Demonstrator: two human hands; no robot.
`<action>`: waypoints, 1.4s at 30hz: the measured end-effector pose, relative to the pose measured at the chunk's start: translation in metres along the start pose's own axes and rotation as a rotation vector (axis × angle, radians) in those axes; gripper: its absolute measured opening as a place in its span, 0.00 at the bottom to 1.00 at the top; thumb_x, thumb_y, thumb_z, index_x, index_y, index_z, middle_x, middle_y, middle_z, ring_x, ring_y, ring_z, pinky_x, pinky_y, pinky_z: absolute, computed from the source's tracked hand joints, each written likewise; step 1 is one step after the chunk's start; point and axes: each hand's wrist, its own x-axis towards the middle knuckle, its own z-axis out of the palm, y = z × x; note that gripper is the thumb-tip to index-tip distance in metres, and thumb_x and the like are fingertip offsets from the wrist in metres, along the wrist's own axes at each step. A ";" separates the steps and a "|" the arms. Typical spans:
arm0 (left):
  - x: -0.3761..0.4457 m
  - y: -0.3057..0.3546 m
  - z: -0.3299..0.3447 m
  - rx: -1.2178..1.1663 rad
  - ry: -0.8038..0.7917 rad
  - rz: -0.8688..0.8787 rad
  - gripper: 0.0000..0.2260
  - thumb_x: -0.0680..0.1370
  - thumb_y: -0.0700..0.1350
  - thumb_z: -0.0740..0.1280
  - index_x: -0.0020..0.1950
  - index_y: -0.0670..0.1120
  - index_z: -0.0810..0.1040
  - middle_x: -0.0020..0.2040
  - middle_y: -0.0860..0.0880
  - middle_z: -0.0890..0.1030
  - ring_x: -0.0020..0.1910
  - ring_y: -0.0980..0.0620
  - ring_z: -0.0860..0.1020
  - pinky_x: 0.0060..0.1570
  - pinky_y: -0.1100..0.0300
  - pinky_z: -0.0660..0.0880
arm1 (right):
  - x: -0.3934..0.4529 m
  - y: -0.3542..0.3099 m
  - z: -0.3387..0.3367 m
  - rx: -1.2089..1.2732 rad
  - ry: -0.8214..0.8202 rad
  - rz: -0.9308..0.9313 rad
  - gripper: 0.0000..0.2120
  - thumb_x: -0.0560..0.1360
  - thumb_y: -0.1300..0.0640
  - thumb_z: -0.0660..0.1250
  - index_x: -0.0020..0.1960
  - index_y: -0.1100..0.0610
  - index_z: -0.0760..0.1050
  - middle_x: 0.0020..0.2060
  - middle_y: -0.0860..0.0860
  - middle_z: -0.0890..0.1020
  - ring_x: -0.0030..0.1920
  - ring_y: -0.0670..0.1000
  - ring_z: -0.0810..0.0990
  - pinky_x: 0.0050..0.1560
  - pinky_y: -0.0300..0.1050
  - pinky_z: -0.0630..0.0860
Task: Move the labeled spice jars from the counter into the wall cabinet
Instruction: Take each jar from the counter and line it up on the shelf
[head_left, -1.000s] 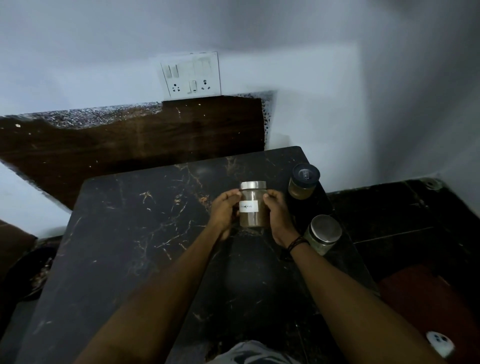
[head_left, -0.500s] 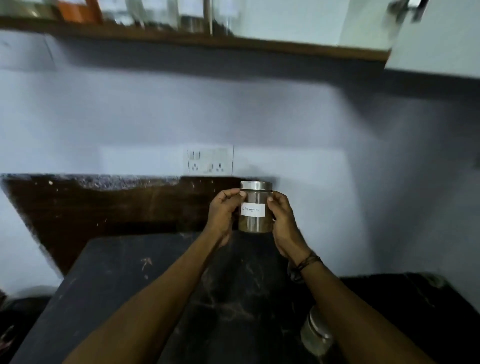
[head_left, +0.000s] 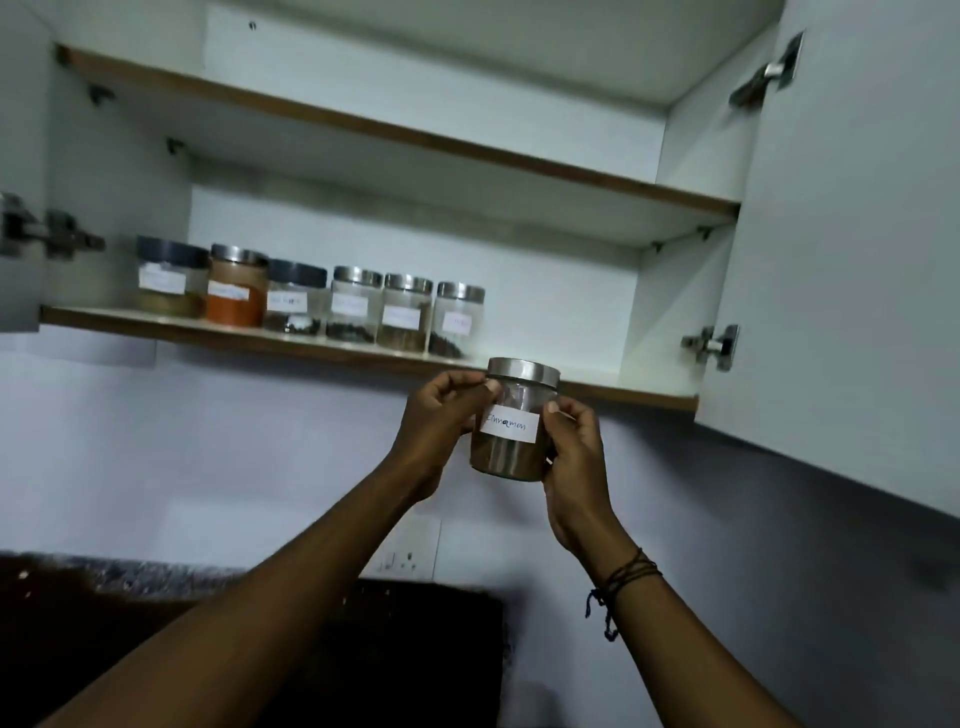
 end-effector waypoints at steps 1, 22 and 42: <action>0.006 0.006 0.003 -0.002 0.015 0.019 0.14 0.73 0.47 0.75 0.55 0.42 0.81 0.47 0.48 0.86 0.47 0.52 0.83 0.46 0.58 0.80 | 0.007 -0.006 0.004 -0.005 0.022 -0.024 0.06 0.81 0.52 0.63 0.57 0.52 0.73 0.49 0.49 0.83 0.45 0.45 0.83 0.45 0.48 0.81; 0.133 0.033 0.054 0.330 0.215 0.088 0.11 0.79 0.41 0.66 0.60 0.44 0.83 0.56 0.45 0.84 0.57 0.46 0.81 0.61 0.49 0.77 | 0.159 -0.038 0.044 -0.620 0.193 -0.252 0.11 0.80 0.59 0.58 0.58 0.59 0.76 0.56 0.56 0.80 0.54 0.57 0.78 0.58 0.54 0.76; 0.165 -0.001 0.048 0.863 0.167 0.107 0.12 0.74 0.36 0.64 0.55 0.39 0.80 0.56 0.41 0.82 0.55 0.41 0.80 0.50 0.53 0.76 | 0.195 -0.007 0.042 -0.923 -0.132 -0.039 0.19 0.74 0.61 0.70 0.62 0.64 0.71 0.60 0.62 0.76 0.56 0.61 0.79 0.53 0.49 0.77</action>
